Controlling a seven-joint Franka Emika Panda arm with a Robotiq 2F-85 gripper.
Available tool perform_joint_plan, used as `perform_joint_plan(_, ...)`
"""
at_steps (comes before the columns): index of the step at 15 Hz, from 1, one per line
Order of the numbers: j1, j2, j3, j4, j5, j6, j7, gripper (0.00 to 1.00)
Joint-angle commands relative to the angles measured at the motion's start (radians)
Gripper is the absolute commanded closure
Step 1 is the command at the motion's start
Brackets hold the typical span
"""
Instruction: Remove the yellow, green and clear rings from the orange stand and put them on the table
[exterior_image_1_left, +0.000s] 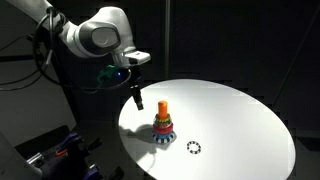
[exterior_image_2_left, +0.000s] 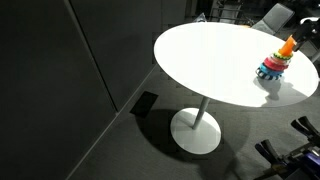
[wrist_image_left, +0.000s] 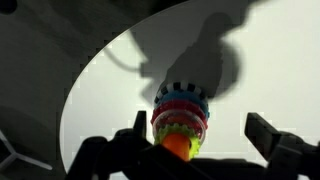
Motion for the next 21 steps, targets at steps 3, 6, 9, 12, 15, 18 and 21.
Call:
perform_joint_plan(3,0.002,0.061,-0.051,-0.003,0.031,0.122,-0.013,0.0)
perform_joint_plan(6,0.005,0.062,-0.052,-0.005,0.013,0.11,-0.001,0.0)
perform_joint_plan(9,0.007,0.064,-0.052,-0.005,0.013,0.11,-0.001,0.0)
perform_joint_plan(12,0.009,0.07,-0.054,-0.002,0.022,0.114,-0.01,0.0)
perform_joint_plan(15,0.006,0.096,-0.057,0.01,0.016,0.134,0.003,0.0)
perform_joint_plan(18,0.003,0.125,-0.064,0.019,0.007,0.18,0.015,0.0)
perform_joint_plan(21,0.006,0.162,-0.08,0.028,0.014,0.25,0.014,0.0)
